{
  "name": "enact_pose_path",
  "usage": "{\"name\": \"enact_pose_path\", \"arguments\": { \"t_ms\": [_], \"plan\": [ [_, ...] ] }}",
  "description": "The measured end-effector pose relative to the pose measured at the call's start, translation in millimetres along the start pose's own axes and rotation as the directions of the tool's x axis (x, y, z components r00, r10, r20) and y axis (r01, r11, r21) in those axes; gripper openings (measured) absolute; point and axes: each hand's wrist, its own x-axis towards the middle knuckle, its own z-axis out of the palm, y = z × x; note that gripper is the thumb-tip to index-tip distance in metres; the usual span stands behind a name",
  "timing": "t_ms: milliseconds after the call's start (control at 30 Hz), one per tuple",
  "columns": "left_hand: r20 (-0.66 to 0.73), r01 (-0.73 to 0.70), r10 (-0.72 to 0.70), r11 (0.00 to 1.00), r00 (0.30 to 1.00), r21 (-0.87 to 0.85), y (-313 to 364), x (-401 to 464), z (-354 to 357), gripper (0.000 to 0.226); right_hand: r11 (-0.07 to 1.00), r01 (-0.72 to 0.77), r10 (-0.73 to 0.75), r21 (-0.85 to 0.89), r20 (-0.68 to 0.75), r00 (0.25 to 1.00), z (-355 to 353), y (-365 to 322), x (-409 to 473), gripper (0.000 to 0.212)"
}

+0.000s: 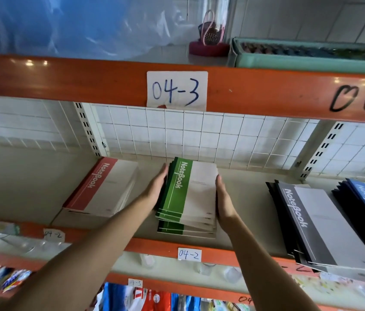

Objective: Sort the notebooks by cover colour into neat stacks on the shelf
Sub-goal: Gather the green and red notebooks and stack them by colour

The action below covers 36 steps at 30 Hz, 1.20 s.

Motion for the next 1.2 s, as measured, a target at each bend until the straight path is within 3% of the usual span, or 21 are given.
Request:
{"name": "enact_pose_path", "arguments": {
  "t_ms": [67,133,233,300,433,567,667,700,767,867,900,1100,1200],
  "plan": [
    [-0.087,-0.007,0.009,1.000,0.996,0.019,1,-6,-1,0.071,1.000,-0.022,0.023,0.011,-0.101,0.995,4,-11,-7,0.104],
    [-0.040,-0.023,0.023,1.000,0.999,0.012,-8,-10,7,0.069,1.000,0.016,-0.012,0.023,-0.152,0.988,13,-15,-12,0.084],
    [0.069,-0.014,0.010,0.998,0.998,0.059,-17,-7,9,0.080,0.995,0.027,-0.038,-0.096,-0.121,0.992,21,-7,-13,0.057],
    [0.089,-0.037,0.027,0.994,0.996,0.106,-13,-12,9,0.072,0.994,0.013,-0.025,-0.111,-0.110,0.994,22,-12,-14,0.048],
    [0.079,-0.034,0.023,0.990,0.997,0.137,-3,-25,12,0.077,0.973,-0.070,0.040,-0.221,-0.139,0.990,25,-26,-19,0.060],
    [0.096,-0.013,-0.024,0.929,0.995,0.369,11,-39,3,0.077,0.932,-0.149,0.127,-0.331,-0.089,0.988,31,-44,-33,0.078],
    [0.204,-0.094,0.003,0.893,0.979,0.439,22,-50,-5,0.091,0.714,-0.101,0.099,-0.692,-0.043,0.994,33,-60,-45,0.093],
    [0.260,-0.103,-0.033,0.864,0.965,0.493,23,-53,-9,0.100,0.629,-0.082,0.128,-0.773,0.000,0.992,34,-67,-51,0.095],
    [0.319,-0.122,-0.148,0.715,0.936,0.689,26,-61,-13,0.116,0.504,-0.052,0.242,-0.862,0.083,0.967,36,-77,-62,0.106],
    [0.280,-0.199,-0.250,0.307,0.927,0.931,25,-74,-6,0.138,0.274,-0.035,0.369,-0.961,0.072,0.927,41,-79,-71,0.132],
    [0.266,-0.209,-0.258,0.226,0.929,0.951,24,-75,-3,0.142,0.224,-0.028,0.378,-0.974,0.061,0.924,42,-76,-71,0.138],
    [0.266,-0.230,-0.219,0.175,0.939,0.957,15,-75,-6,0.140,0.131,0.022,0.288,-0.991,0.059,0.956,48,-64,-80,0.137],
    [0.260,-0.225,-0.130,0.236,0.957,0.945,9,-75,-6,0.124,0.150,0.056,0.145,-0.987,0.078,0.986,48,-51,-82,0.126]
  ]
}}
